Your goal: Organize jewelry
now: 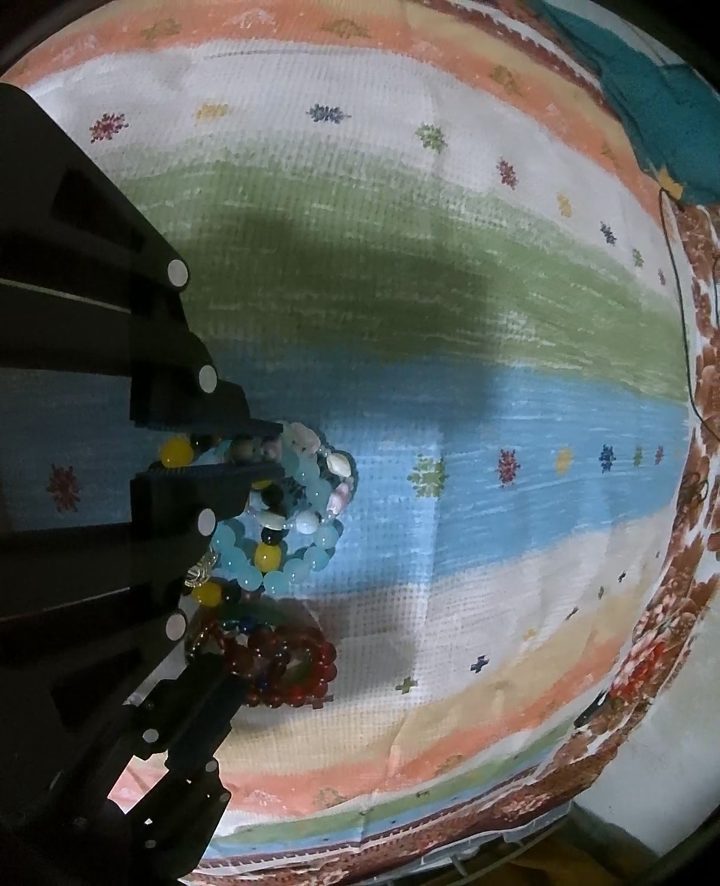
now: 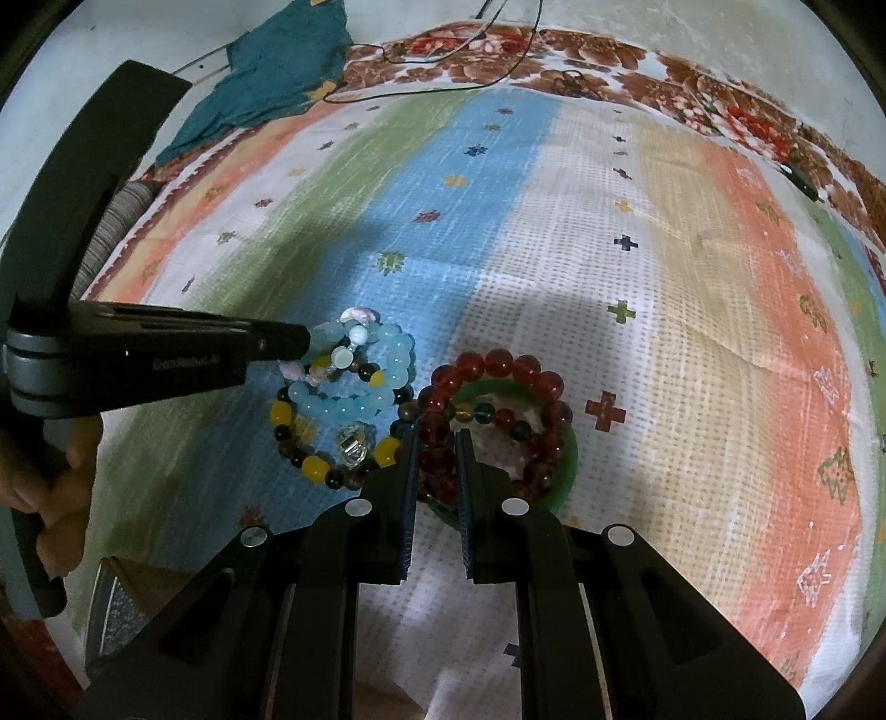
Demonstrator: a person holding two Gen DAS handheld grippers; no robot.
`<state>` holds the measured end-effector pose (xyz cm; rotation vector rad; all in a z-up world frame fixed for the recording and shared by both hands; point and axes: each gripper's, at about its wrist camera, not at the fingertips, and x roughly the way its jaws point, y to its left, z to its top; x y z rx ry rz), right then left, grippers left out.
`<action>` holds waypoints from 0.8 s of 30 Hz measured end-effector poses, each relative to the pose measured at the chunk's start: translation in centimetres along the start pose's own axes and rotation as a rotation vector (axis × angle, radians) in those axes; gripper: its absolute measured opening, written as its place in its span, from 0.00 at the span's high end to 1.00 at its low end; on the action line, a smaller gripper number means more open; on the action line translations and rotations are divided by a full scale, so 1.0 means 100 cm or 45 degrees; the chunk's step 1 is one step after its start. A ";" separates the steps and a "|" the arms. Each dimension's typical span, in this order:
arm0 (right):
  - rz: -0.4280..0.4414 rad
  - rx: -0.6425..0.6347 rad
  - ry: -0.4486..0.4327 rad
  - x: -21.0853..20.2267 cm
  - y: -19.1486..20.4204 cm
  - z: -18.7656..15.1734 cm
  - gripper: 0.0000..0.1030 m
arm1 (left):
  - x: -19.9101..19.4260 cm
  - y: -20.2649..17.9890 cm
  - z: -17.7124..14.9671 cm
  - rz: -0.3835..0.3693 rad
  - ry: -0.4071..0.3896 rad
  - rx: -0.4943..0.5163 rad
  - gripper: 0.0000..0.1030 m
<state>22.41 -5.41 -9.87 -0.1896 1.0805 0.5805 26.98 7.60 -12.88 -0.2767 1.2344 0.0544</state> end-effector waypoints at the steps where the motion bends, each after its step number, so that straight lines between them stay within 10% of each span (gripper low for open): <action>1: -0.002 -0.001 0.000 -0.001 0.000 -0.001 0.87 | -0.001 0.001 0.000 -0.004 -0.002 -0.002 0.92; 24: -0.101 0.110 -0.130 -0.049 -0.008 -0.009 0.87 | -0.064 -0.031 -0.008 0.065 -0.205 0.165 0.92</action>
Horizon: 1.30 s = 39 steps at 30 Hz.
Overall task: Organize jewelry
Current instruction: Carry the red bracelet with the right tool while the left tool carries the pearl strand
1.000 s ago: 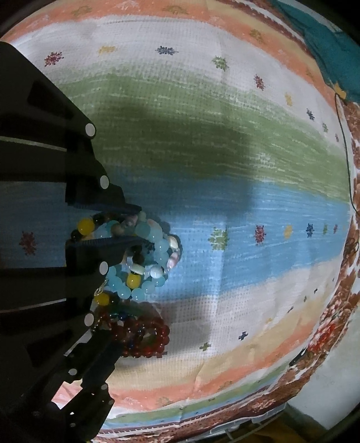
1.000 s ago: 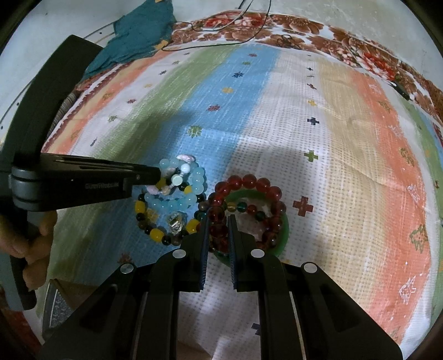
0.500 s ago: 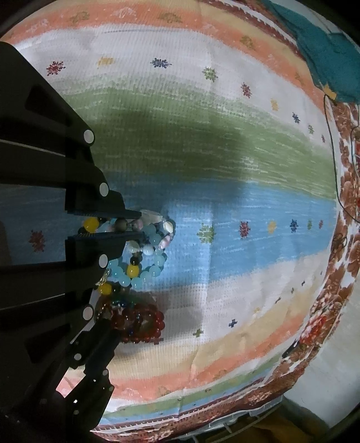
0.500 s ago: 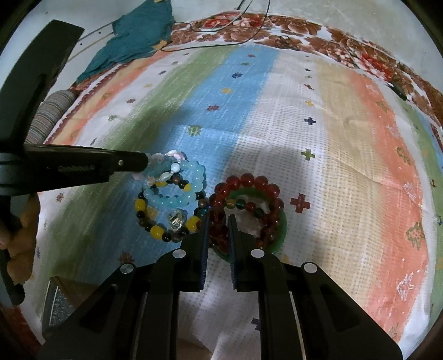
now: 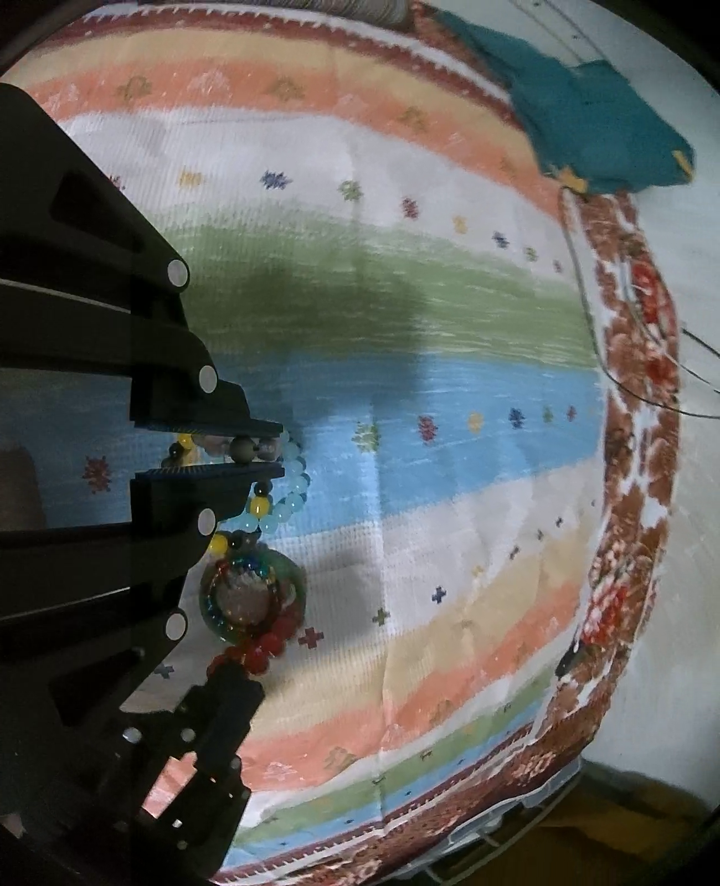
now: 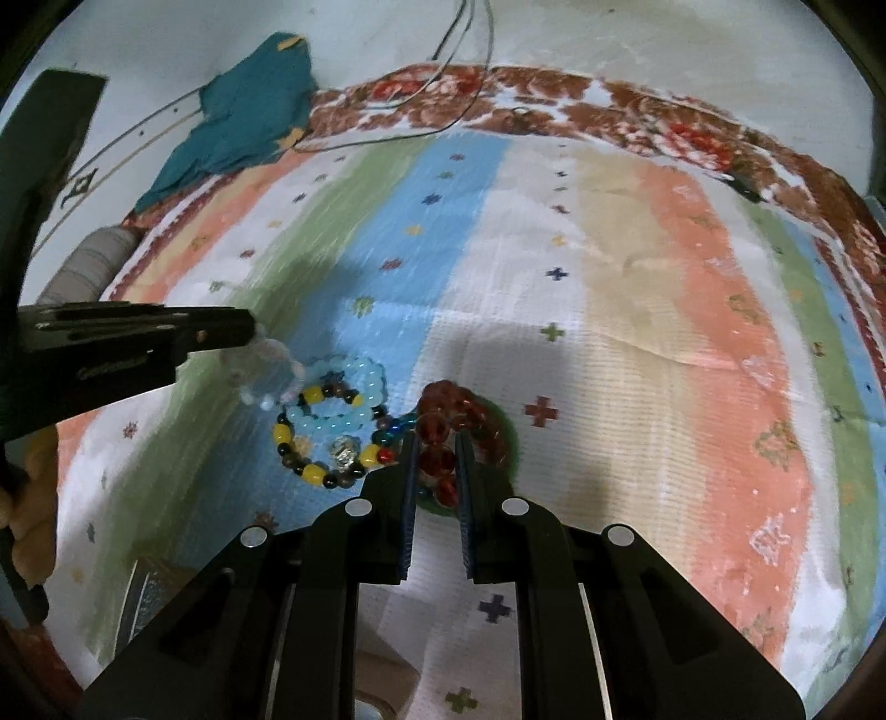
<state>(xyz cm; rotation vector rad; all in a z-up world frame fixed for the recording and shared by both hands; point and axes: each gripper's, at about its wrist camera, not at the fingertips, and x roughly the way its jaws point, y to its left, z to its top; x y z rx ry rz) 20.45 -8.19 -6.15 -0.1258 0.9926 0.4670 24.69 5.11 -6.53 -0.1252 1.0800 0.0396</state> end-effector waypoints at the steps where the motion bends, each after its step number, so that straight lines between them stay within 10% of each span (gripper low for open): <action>1: -0.013 0.015 -0.013 -0.004 -0.003 0.000 0.87 | -0.004 -0.002 -0.001 0.006 -0.013 0.010 0.92; 39: -0.017 -0.023 -0.334 -0.107 0.023 -0.023 0.87 | -0.111 -0.028 -0.056 -0.090 -0.345 0.136 0.92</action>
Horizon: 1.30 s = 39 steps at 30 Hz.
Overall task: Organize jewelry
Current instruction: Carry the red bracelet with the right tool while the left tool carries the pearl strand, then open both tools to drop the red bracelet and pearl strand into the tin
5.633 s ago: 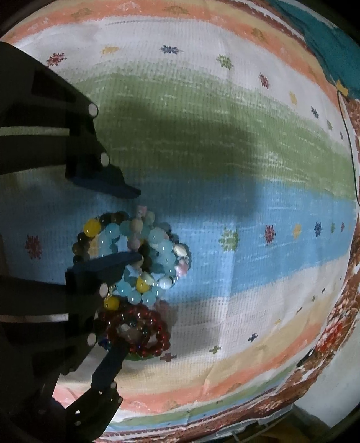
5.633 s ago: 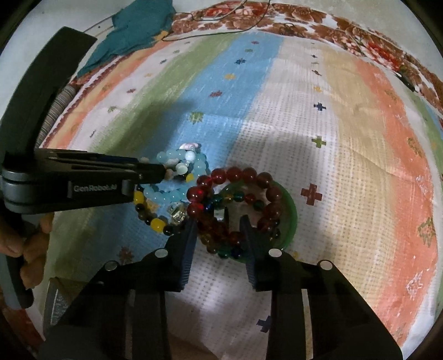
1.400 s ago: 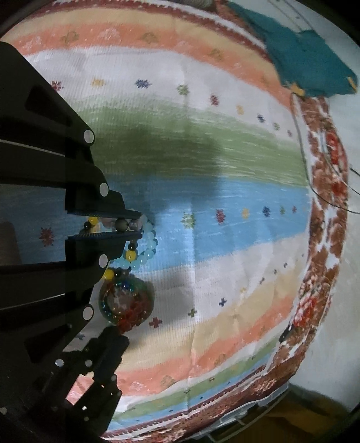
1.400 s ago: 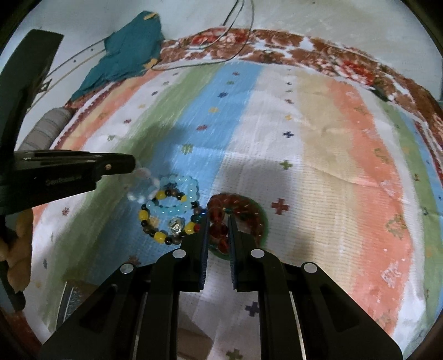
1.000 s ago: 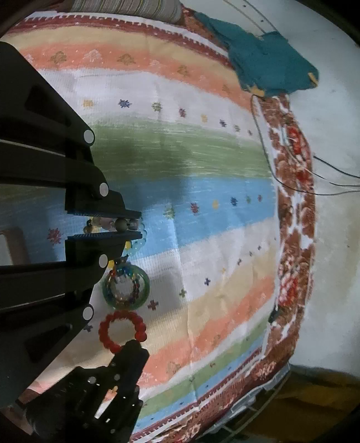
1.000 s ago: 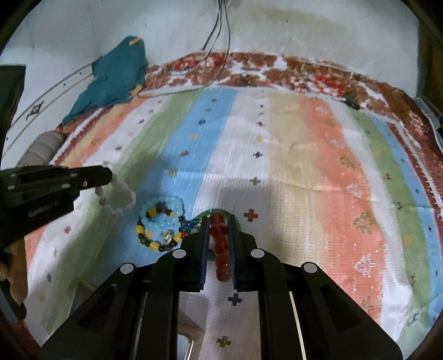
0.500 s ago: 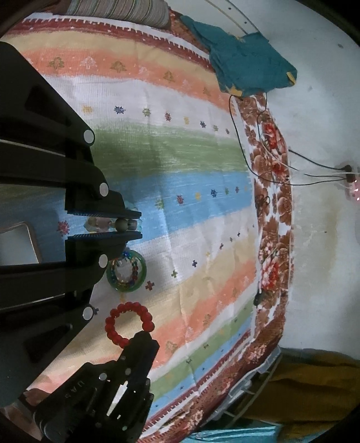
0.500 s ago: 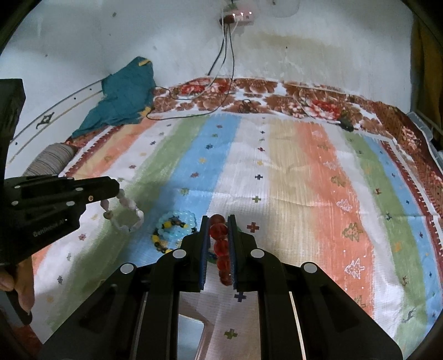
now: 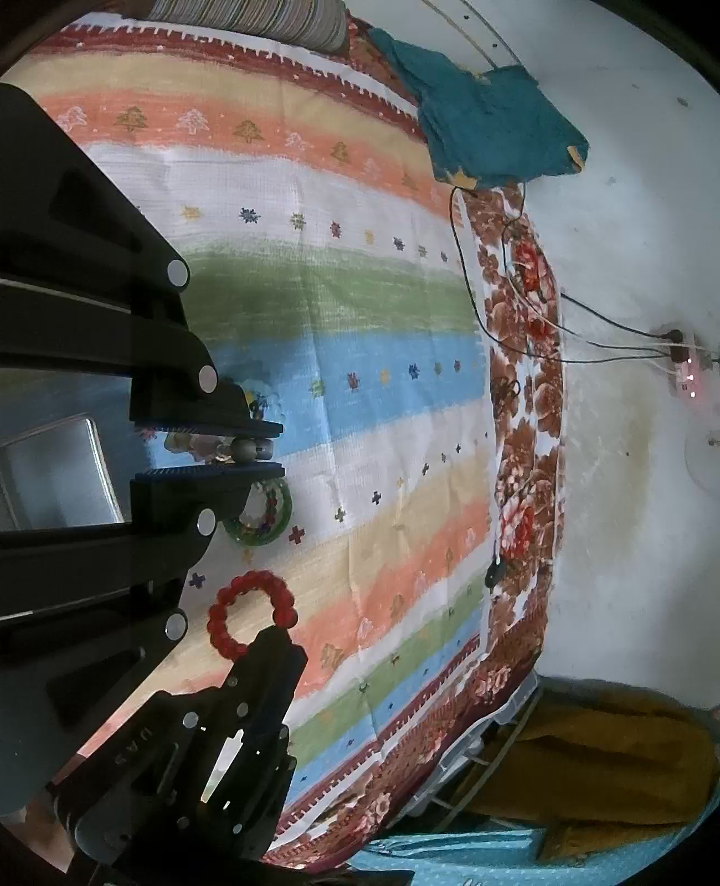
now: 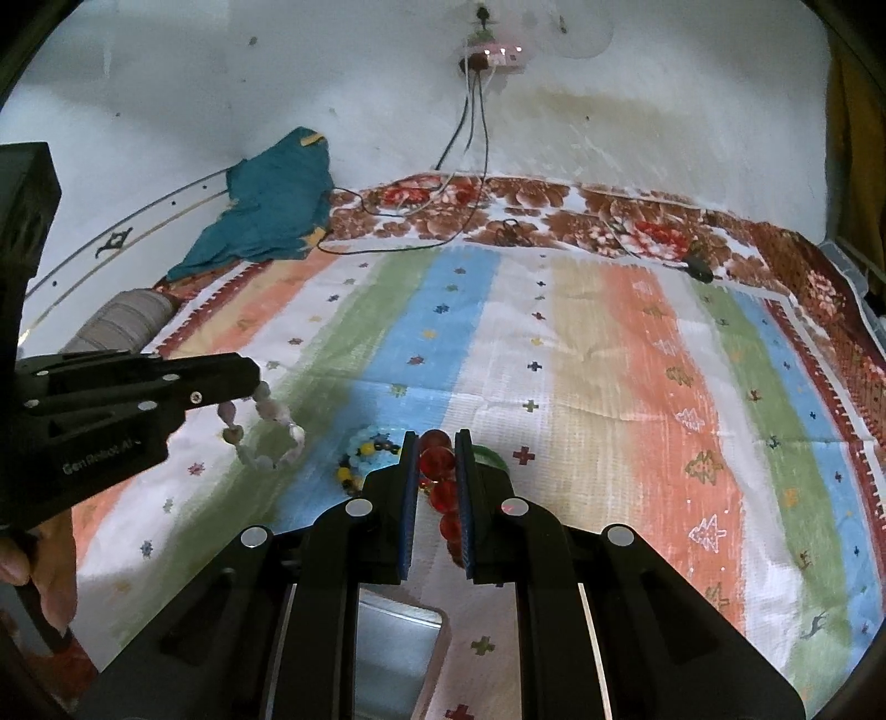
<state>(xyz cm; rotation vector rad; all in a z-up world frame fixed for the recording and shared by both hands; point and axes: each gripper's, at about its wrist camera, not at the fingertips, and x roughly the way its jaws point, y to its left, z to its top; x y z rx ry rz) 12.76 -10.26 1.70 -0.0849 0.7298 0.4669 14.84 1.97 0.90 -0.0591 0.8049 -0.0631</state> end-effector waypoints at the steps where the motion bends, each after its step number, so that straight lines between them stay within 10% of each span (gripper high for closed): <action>1: 0.004 -0.002 -0.002 -0.001 0.001 0.000 0.87 | -0.001 -0.001 -0.001 0.000 -0.002 0.005 0.92; 34: 0.119 -0.036 0.066 -0.042 0.035 -0.044 0.87 | -0.063 -0.021 -0.054 -0.057 0.000 0.001 0.92; 39: 0.070 -0.007 0.062 -0.045 0.027 -0.046 0.69 | -0.064 -0.016 -0.056 -0.035 0.005 -0.027 0.72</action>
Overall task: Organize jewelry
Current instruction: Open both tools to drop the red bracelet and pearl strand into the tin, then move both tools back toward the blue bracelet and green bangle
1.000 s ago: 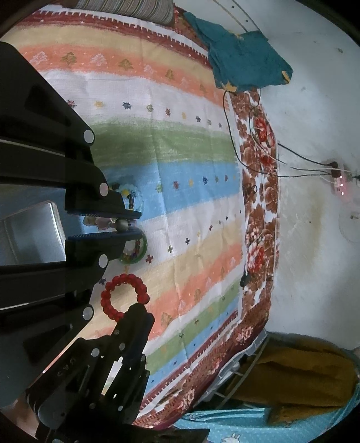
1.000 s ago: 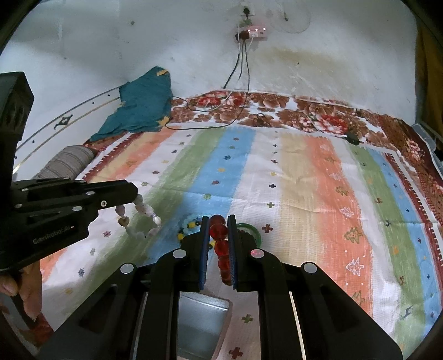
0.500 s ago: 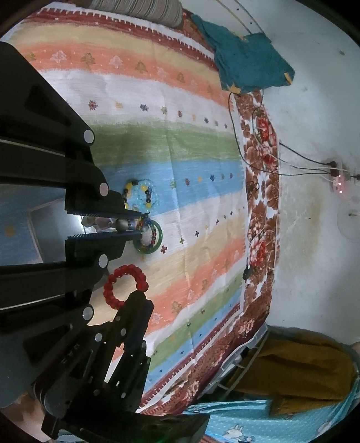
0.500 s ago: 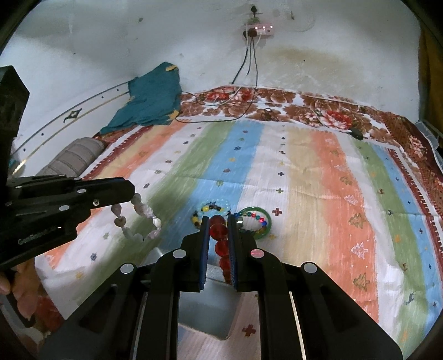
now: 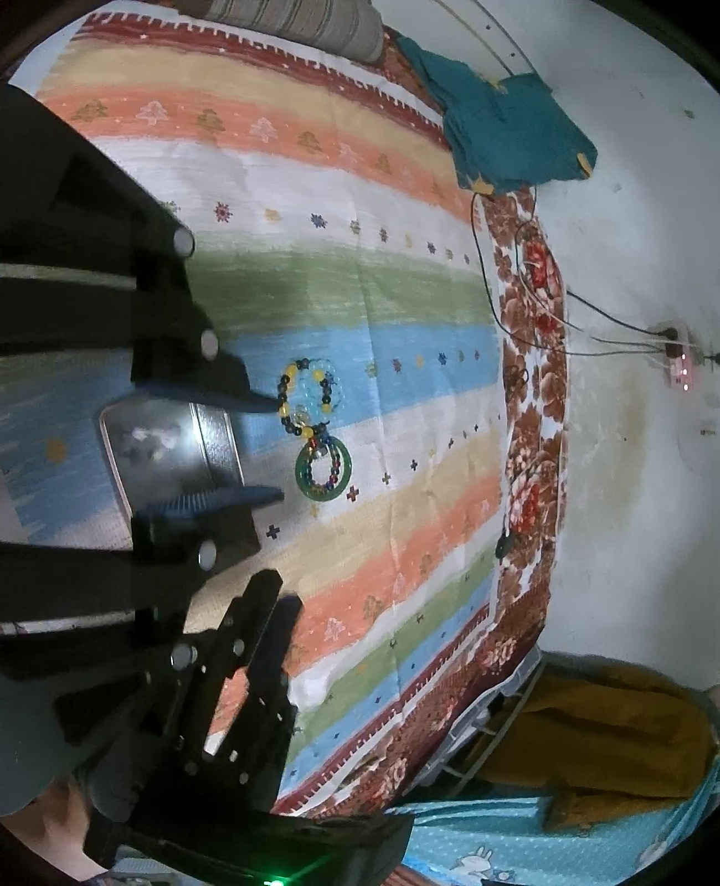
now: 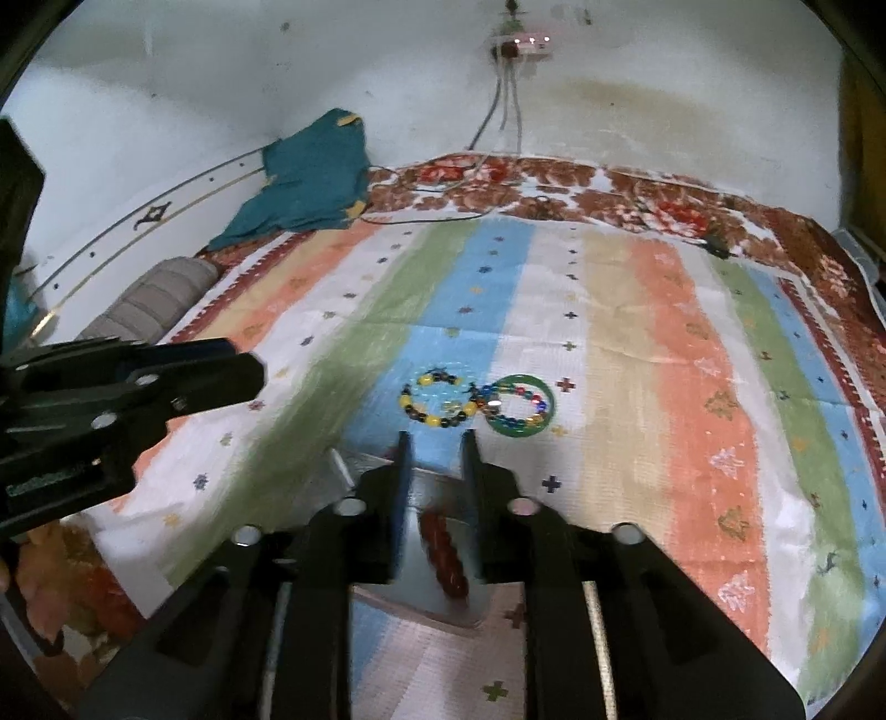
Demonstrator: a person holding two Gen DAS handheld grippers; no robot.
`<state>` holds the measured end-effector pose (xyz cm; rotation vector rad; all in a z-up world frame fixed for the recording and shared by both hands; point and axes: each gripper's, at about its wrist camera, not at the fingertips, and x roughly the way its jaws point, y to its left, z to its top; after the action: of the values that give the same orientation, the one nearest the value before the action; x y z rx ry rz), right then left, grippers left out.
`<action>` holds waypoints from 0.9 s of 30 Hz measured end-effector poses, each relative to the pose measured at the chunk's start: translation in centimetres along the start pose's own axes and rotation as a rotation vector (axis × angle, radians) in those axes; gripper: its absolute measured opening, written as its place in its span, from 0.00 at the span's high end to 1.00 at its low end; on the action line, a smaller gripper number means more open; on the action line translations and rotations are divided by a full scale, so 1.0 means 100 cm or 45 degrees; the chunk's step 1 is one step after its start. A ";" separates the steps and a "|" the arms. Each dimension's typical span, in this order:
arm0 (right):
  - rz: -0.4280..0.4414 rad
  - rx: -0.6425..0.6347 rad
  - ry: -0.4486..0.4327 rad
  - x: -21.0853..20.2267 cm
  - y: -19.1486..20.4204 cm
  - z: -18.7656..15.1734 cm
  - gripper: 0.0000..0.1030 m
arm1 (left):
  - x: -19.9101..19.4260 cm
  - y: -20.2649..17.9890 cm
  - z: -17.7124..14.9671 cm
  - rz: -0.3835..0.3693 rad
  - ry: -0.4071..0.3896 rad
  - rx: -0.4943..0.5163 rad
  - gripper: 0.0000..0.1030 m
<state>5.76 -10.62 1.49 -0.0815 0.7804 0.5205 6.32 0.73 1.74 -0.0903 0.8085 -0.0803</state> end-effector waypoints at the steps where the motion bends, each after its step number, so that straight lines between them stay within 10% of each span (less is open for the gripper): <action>1: -0.007 0.014 -0.001 0.000 -0.003 0.000 0.64 | 0.000 0.001 0.000 0.010 0.000 -0.003 0.71; 27: -0.079 0.116 0.045 0.029 -0.041 0.015 0.23 | 0.035 0.022 0.017 0.187 0.030 -0.045 0.13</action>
<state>10.39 -12.60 0.08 -0.0306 0.8326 0.4248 10.08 2.62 0.12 -0.0630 0.8377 0.0719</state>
